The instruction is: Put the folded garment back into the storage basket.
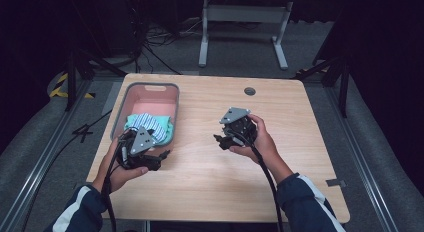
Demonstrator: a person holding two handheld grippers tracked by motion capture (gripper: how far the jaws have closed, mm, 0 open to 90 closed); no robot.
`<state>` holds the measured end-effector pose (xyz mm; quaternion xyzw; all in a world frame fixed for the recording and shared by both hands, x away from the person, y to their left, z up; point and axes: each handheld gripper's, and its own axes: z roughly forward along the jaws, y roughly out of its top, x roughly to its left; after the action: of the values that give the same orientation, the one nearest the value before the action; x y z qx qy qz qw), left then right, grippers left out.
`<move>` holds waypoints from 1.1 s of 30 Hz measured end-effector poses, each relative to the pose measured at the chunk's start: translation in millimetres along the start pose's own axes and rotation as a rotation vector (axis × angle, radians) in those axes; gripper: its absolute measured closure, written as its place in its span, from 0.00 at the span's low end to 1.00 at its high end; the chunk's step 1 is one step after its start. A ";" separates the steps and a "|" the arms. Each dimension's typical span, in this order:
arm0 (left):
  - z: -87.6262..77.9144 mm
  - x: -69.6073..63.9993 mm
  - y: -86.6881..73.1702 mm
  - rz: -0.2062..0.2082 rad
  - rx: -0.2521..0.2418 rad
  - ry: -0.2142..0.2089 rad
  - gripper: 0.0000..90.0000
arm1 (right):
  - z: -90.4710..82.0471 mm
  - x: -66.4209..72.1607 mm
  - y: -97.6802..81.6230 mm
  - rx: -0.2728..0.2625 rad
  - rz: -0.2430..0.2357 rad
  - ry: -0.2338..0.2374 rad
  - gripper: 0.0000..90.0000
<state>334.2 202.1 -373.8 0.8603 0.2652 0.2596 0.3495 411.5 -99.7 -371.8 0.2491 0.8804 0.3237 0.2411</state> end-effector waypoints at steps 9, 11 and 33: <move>12.6 -27.2 1.5 0.075 0.017 -0.048 0.23 | -16.7 -2.4 -36.6 0.003 0.022 -0.013 0.27; 18.0 -33.1 0.7 0.091 0.029 -0.064 0.23 | -20.6 -3.6 -47.8 0.010 0.033 -0.018 0.27; 65.0 -60.1 -32.7 0.134 0.120 -0.186 0.22 | -51.4 -8.5 -145.3 0.035 0.115 -0.043 0.25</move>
<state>322.7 153.7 -454.1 0.9159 0.1884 0.1851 0.3022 346.8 -224.6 -435.2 0.3103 0.8648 0.3159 0.2368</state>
